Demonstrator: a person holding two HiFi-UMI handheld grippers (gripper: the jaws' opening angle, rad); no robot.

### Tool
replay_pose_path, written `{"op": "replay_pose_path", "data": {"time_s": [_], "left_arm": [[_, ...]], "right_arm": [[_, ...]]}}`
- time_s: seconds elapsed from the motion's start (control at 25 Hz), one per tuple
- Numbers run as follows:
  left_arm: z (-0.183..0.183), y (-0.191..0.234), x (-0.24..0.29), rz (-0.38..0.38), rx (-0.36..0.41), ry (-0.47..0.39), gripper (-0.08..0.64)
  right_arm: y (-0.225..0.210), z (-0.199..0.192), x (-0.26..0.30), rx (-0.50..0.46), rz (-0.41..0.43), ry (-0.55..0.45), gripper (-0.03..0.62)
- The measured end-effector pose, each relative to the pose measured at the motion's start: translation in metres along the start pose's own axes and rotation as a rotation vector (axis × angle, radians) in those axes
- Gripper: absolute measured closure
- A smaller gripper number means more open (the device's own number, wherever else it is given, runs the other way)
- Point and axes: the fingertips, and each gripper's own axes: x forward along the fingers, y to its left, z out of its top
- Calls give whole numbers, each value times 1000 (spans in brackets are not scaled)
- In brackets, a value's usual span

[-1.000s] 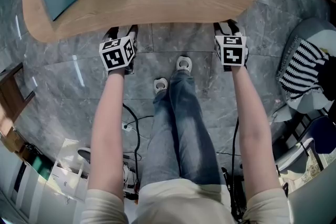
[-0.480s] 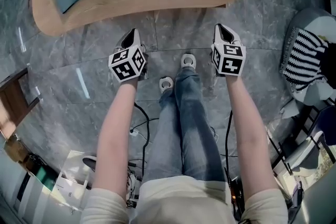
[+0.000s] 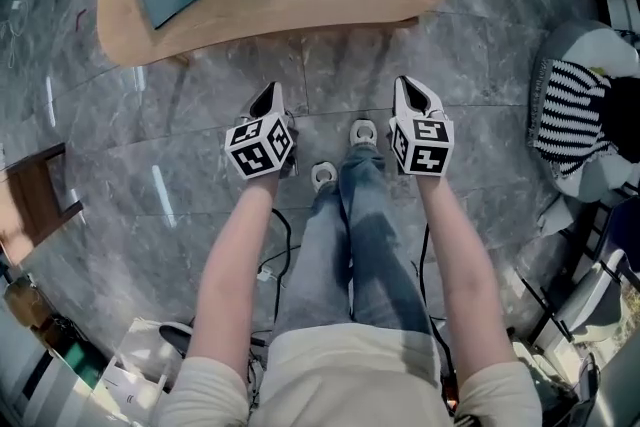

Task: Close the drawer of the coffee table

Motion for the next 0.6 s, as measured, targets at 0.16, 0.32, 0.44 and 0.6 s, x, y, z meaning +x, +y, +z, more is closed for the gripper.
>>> {"op": "replay_pose_path", "data": {"time_s": [0.16,0.32,0.44,0.6], "left_arm": [[-6,-17,-38,-35,-56,-3,558],[-9,-38,-85,-72,-72,-11,558],[-10,-60,-123,-102,-40,-9,558],[-10,-86,-170,-142,-33,-6,558]], "right_arm": [[26,5,-43,6,31,-27,591],[57,6,-95,35,87,-50,591],[79,7,-134,30,120,-56,591],[100,16,-179,29,148,-74,591]]}}
